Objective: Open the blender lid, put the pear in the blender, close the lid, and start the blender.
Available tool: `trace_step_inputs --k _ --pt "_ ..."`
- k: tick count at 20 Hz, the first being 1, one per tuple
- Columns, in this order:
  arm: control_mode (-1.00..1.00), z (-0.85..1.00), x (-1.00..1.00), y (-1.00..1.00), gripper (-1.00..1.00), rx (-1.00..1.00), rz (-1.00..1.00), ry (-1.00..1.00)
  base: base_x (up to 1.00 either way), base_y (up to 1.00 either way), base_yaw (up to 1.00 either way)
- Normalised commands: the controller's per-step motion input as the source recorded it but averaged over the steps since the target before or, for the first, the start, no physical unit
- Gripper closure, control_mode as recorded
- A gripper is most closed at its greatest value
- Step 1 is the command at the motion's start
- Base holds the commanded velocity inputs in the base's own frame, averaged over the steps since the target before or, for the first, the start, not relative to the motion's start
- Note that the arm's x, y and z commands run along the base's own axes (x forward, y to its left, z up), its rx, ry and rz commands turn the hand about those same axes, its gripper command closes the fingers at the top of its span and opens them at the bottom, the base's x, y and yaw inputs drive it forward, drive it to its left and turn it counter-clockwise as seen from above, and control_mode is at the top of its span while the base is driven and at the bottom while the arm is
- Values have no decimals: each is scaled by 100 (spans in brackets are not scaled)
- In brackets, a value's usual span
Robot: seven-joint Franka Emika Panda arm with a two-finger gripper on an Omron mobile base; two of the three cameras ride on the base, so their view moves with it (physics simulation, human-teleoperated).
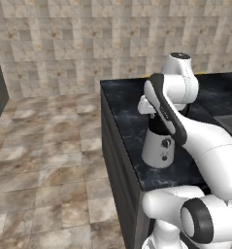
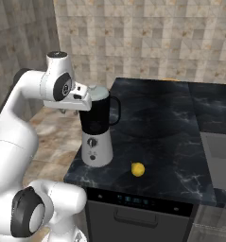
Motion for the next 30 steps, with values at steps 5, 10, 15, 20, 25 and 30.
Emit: trace_step_inputs --k 5,10,15,20,25,30 --pt "-100 11 -16 -14 -100 0 0 -23 0 0 0" --pt "-100 90 -28 -19 -100 -1 -3 -41 0 0 0" --pt "-100 85 -1 -16 -100 0 -9 -16 0 0 0" --pt "-100 7 37 -33 -100 0 -4 0 0 0 0" --pt "-100 -1 48 -22 -100 0 -1 0 0 0 0" --pt "-100 -14 48 0 -100 0 0 3 0 0 0"
